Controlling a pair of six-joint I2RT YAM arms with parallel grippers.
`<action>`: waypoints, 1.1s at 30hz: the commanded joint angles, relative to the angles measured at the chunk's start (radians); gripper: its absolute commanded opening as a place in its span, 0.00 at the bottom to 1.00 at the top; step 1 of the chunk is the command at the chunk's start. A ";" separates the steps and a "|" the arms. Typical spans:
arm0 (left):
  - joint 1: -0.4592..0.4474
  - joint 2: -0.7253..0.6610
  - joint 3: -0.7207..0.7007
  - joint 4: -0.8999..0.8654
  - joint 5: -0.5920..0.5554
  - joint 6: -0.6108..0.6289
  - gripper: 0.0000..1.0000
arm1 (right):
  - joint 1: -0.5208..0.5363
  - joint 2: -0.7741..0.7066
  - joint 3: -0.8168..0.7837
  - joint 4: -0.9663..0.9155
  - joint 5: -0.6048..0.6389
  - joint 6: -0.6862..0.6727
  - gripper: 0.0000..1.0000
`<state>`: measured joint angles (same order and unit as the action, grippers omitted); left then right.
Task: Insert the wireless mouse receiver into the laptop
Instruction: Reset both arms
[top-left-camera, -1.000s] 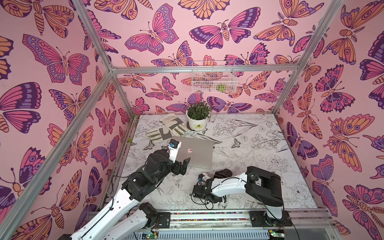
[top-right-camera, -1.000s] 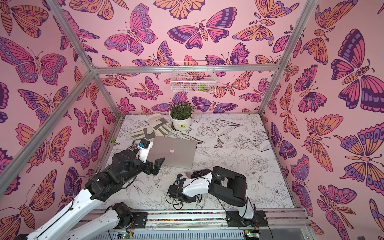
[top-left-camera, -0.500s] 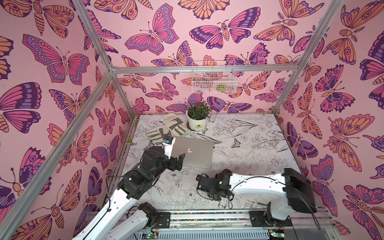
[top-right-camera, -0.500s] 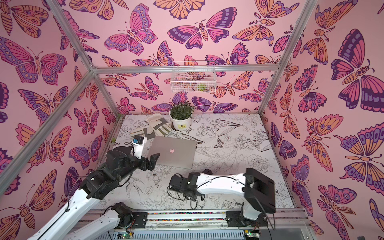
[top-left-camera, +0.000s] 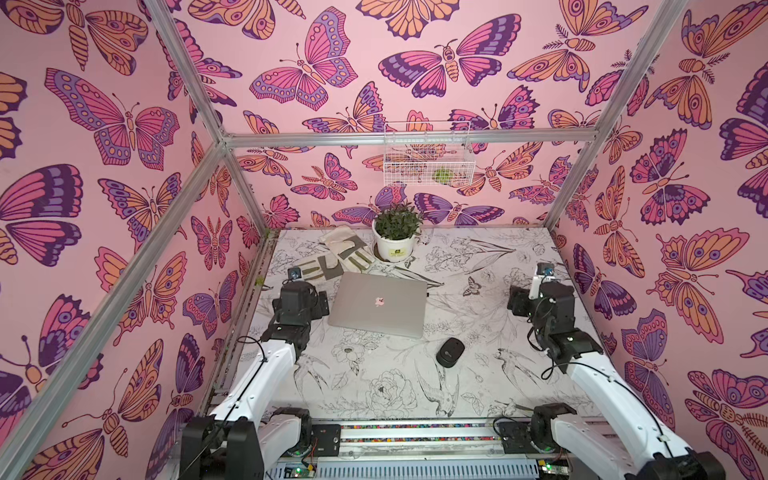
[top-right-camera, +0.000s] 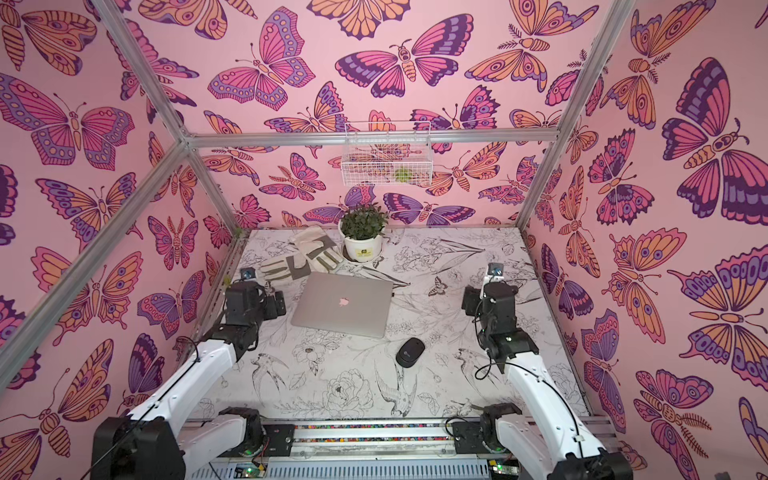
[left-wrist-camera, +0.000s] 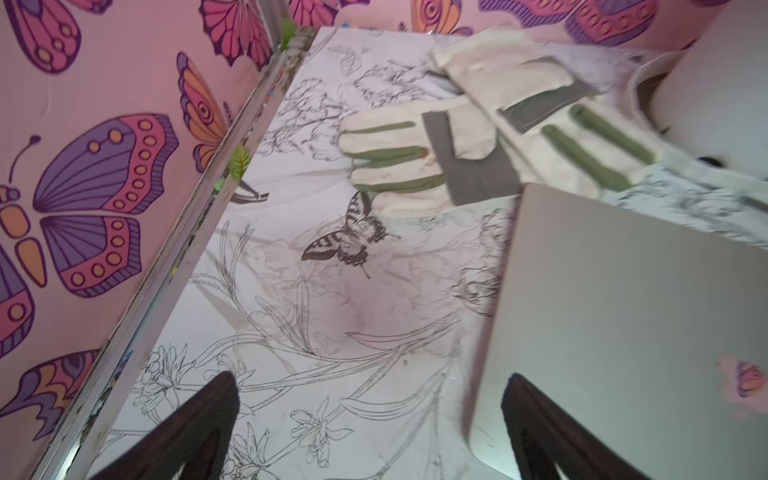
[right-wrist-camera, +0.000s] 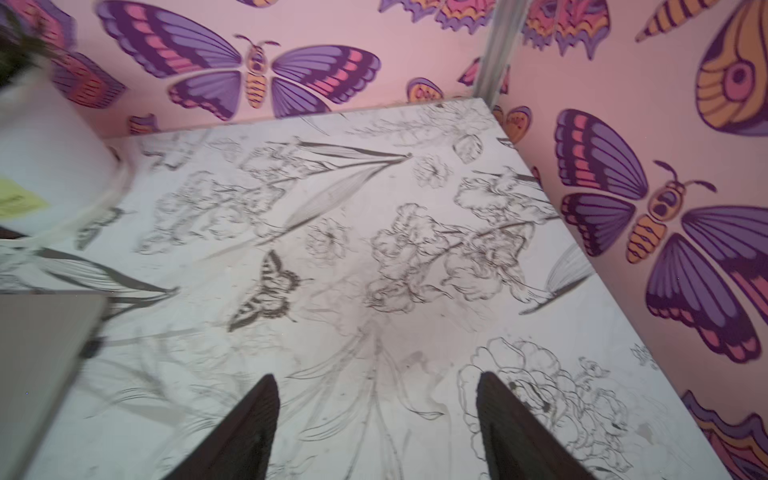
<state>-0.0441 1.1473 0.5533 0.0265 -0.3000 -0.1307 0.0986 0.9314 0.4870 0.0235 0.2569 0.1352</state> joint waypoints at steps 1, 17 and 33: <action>0.015 0.056 -0.076 0.338 -0.023 0.037 1.00 | -0.008 0.030 -0.076 0.279 0.070 -0.072 0.75; 0.062 0.402 -0.181 0.872 0.255 0.128 1.00 | -0.067 0.572 -0.081 0.771 -0.140 -0.092 0.78; 0.063 0.395 -0.184 0.872 0.254 0.131 1.00 | -0.103 0.579 -0.081 0.789 -0.222 -0.082 0.99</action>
<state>0.0139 1.5467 0.3809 0.8749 -0.0662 -0.0078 -0.0032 1.5204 0.3870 0.8322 0.0479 0.0536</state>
